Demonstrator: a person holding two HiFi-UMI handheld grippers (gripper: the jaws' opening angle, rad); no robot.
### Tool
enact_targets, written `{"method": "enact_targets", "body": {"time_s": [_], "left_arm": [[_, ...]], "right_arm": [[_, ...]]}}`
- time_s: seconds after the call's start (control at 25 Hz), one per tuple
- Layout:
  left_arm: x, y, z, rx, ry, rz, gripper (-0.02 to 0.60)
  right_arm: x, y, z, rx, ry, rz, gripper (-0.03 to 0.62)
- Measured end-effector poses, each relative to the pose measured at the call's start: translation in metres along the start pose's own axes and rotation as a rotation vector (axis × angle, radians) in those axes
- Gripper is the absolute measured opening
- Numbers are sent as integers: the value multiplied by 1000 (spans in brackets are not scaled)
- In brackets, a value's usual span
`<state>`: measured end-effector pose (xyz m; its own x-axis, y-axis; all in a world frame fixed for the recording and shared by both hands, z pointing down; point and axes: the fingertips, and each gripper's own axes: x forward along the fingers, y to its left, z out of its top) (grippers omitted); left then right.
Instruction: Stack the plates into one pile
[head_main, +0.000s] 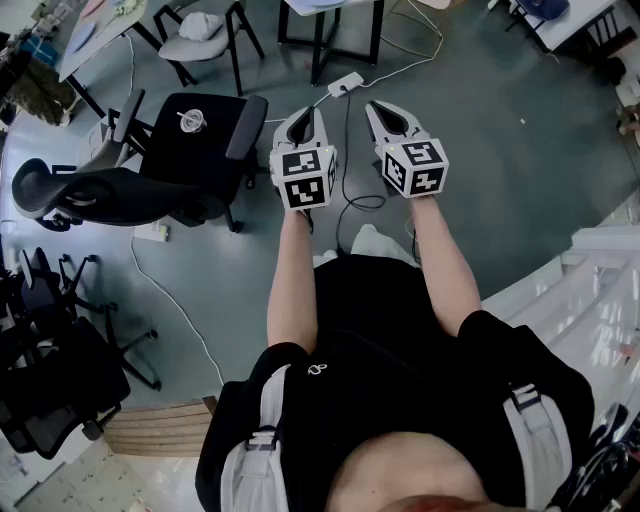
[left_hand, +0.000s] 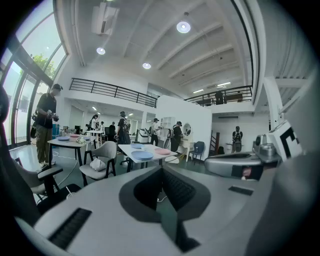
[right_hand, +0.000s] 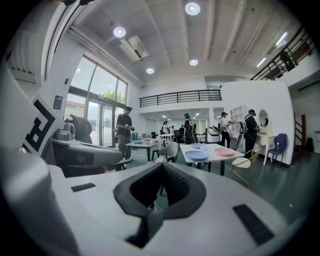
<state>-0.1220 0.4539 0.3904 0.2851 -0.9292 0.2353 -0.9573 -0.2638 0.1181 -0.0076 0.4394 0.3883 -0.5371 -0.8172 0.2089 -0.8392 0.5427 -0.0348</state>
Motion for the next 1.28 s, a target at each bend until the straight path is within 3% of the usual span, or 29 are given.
{"method": "enact_targets", "body": {"time_s": [0.2, 0.4, 0.6, 1.28], "left_arm": [[0, 2, 3, 1, -3, 0, 14], [2, 5, 4, -3, -4, 3, 14], [9, 11, 6, -10, -8, 0, 14], [38, -9, 29, 19, -26, -68, 14]], "right_arm": [[2, 1, 3, -9, -4, 0, 5], [1, -8, 10, 77, -66, -27, 6], [7, -15, 11, 79, -67, -46, 6], [2, -56, 35, 107, -115, -119, 6]]}}
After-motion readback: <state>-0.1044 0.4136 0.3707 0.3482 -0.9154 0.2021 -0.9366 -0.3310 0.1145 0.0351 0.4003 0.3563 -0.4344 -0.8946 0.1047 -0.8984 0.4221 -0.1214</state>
